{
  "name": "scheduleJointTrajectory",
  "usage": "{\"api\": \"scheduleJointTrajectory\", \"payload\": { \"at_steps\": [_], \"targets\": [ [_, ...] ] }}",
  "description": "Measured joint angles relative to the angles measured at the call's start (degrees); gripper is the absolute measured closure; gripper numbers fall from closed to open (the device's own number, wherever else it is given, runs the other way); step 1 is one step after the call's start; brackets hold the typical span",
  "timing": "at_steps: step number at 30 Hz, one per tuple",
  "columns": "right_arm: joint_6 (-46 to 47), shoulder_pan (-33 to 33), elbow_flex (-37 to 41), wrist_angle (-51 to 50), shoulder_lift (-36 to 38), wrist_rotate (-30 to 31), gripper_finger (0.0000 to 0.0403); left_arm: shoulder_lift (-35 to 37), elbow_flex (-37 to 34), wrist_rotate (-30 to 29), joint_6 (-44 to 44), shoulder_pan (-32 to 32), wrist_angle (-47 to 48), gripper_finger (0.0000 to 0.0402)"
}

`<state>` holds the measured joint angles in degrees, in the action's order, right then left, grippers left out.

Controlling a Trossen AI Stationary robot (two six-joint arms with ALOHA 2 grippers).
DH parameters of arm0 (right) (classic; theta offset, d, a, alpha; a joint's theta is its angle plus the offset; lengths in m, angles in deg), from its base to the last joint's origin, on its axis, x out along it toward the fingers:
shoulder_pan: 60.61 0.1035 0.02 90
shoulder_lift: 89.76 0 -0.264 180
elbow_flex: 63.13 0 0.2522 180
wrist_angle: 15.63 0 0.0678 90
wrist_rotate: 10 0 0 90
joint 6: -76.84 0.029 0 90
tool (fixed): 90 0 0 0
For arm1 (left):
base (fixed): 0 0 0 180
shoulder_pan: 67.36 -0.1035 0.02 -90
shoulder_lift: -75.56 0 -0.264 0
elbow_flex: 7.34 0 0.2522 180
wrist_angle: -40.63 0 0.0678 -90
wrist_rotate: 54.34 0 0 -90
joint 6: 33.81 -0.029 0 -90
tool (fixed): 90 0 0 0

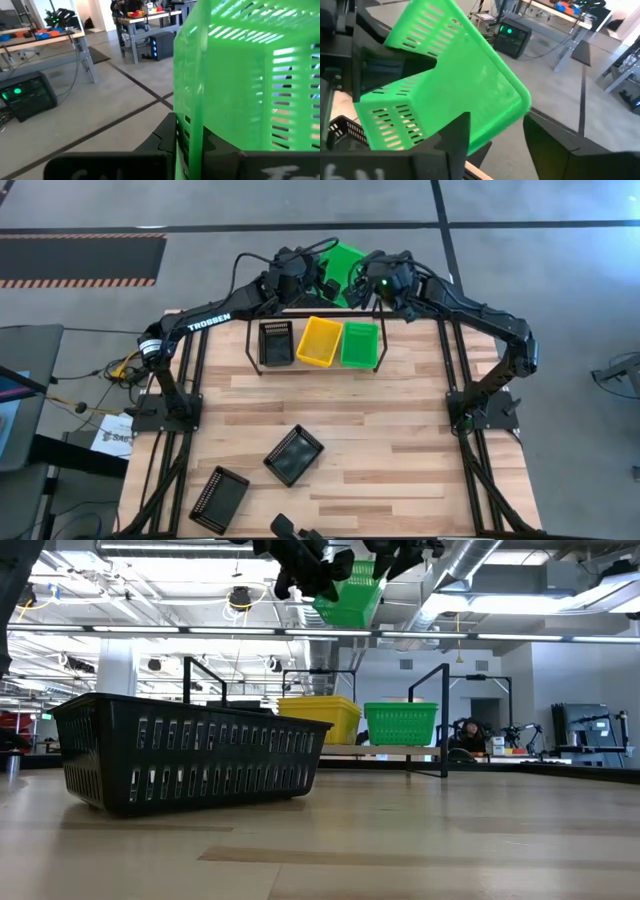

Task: Stack baskets on shelf by color
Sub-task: Stack the green bin on top of the green bin on the shelf

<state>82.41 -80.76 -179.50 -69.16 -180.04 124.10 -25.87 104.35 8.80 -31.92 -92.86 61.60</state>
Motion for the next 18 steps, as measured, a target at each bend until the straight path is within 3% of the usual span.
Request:
{"api": "scheduleJointTrajectory", "payload": {
  "at_steps": [3,8,14,18],
  "targets": [
    [-0.02,-0.2,0.0,-0.5,0.0,-1.57,0.0249,0.0,0.0,0.43,0.0,0.21,-0.11,0.0402],
    [0.13,-0.2,-0.13,-1.25,0.15,-3.26,0.0378,0.0,0.0,0.08,-0.16,0.52,0.99,0.0401],
    [-1.27,-0.14,-0.17,-2.03,0.17,-3.54,0.0395,0.0,0.0,0.78,2.6,0.74,2.9,0.0398],
    [-1.78,0.14,-0.15,-2.29,0.15,-3.63,0.0398,0.0,1.33,0.94,1.9,1.13,5.14,0.0368]
  ]
}}
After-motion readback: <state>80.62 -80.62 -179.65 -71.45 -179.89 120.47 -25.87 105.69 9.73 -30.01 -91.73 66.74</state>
